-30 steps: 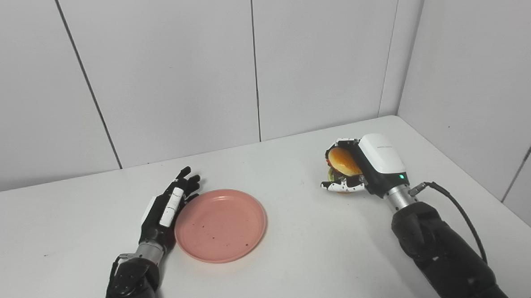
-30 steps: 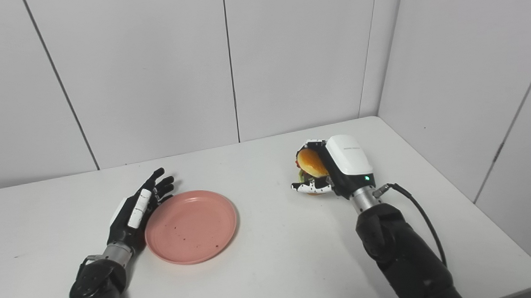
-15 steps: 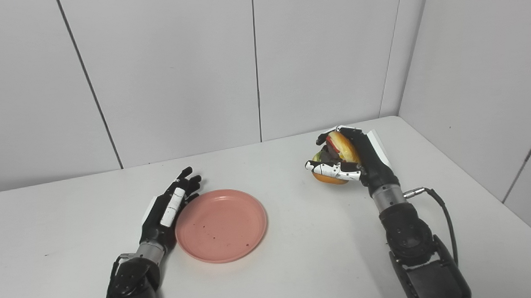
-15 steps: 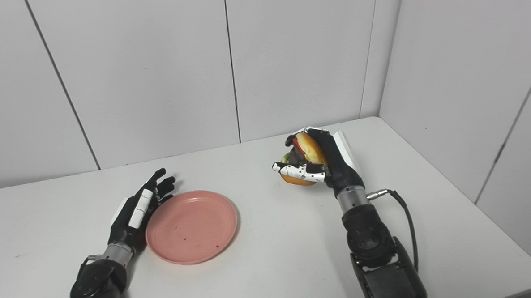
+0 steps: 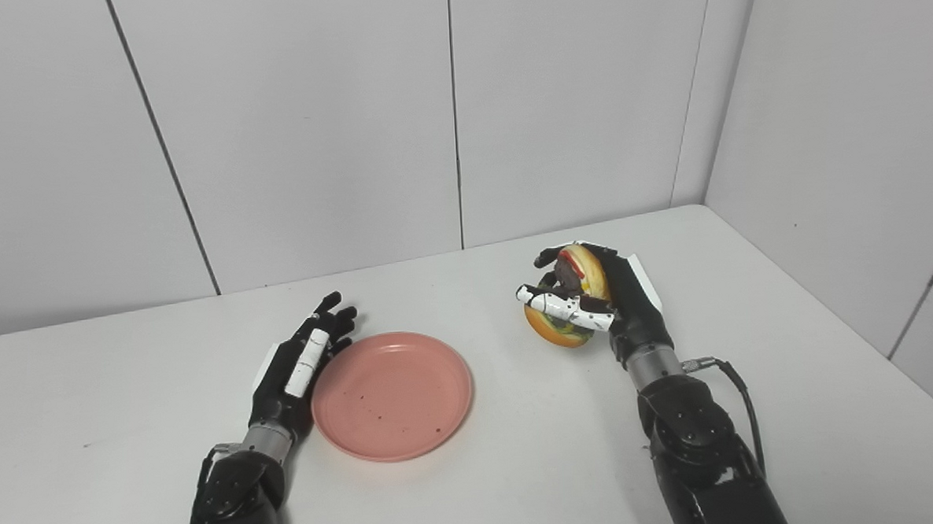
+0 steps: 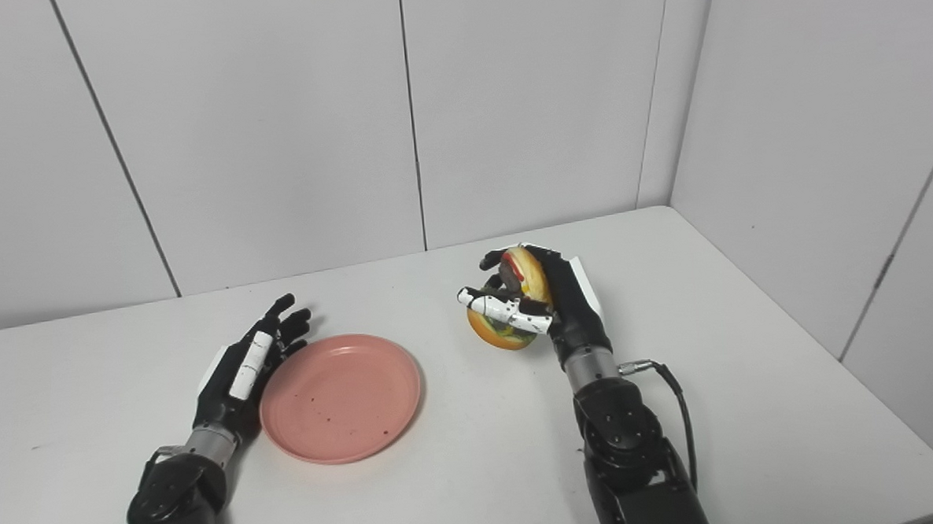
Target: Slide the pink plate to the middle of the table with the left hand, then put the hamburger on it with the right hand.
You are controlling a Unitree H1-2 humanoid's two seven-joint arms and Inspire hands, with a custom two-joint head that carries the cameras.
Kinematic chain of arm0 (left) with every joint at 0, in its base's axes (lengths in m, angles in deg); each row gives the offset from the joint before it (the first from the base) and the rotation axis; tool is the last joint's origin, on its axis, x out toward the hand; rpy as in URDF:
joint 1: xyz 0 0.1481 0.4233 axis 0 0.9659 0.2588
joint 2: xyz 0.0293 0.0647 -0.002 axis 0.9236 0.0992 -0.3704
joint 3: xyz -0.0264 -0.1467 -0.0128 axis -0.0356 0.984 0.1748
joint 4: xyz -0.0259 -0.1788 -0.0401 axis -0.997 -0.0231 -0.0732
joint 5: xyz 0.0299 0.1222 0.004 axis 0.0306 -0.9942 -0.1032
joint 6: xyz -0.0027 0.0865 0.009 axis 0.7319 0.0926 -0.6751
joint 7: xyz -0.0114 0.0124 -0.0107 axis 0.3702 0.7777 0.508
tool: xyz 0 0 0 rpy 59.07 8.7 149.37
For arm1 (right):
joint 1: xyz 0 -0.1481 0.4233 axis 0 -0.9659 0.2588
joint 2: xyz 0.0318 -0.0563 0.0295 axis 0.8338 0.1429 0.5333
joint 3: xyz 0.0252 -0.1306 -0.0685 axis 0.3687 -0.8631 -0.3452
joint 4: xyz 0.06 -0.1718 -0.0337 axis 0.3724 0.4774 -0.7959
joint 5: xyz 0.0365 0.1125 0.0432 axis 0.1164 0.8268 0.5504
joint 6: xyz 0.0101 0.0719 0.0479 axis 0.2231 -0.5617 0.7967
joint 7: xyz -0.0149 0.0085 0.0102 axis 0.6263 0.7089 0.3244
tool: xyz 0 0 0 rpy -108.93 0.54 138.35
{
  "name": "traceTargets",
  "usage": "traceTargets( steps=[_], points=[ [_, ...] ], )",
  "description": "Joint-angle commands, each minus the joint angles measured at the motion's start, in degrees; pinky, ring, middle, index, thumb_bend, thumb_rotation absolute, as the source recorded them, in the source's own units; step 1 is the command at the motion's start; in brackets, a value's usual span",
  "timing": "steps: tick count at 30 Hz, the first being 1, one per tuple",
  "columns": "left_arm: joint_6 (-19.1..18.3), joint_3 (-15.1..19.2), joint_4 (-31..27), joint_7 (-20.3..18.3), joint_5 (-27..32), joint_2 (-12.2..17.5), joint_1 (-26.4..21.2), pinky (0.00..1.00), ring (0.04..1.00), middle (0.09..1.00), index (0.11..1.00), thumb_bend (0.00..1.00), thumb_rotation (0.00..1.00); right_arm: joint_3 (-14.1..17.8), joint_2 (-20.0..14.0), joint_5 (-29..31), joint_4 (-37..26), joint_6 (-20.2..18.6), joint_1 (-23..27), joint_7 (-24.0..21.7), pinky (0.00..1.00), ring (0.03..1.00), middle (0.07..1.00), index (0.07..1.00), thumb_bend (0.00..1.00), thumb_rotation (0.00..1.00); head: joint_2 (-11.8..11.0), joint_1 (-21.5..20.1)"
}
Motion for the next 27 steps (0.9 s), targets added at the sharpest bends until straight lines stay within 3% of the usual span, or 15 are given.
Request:
traceTargets(
  steps=[1,4,7,13,27],
  points=[
    [1.47,-0.15,2.07,0.76,-0.1,-1.03,3.81,0.91,0.91,0.87,0.891,0.91,0.78,-0.46,-0.95,-0.12,-1.23,-0.08,2.82,-0.72,0.23,0.287,0.362,0.478,0.5,0.14,0.11,0.7],
    [1.75,-0.27,2.3,1.1,-0.22,-1.42,3.7,0.9,0.908,0.865,0.89,0.93,0.77,-1.75,-1.16,-0.9,-0.27,0.32,3.54,-1.3,0.23,0.294,0.368,0.478,0.5,0.15,0.04,1.85],
    [1.87,-0.44,2.35,1.67,-0.36,-2.03,3.71,0.88,0.904,0.855,0.883,0.97,0.77,-4.13,-1.88,-3.09,2.3,3.99,4.41,-2.06,0.24,0.301,0.373,0.479,0.5,0.15,0.23,3.15],
    [1.95,-0.64,2.11,2.86,-0.57,-3.1,4.03,0.9,0.899,0.861,0.888,0.92,0.77,-7.6,-1.82,-5.18,4.9,6.7,5.89,-2.63,0.25,0.307,0.39,0.479,0.51,0.15,0.58,5.69],
    [2.13,-2.28,2.72,7.59,-3.39,-4.56,4.26,0.83,0.885,0.83,0.879,0.96,0.79,-12.91,3.42,-8.75,13.49,9.5,10.69,-1.82,0.25,0.297,0.377,0.479,0.5,0.15,0.18,11.14]
  ],
)
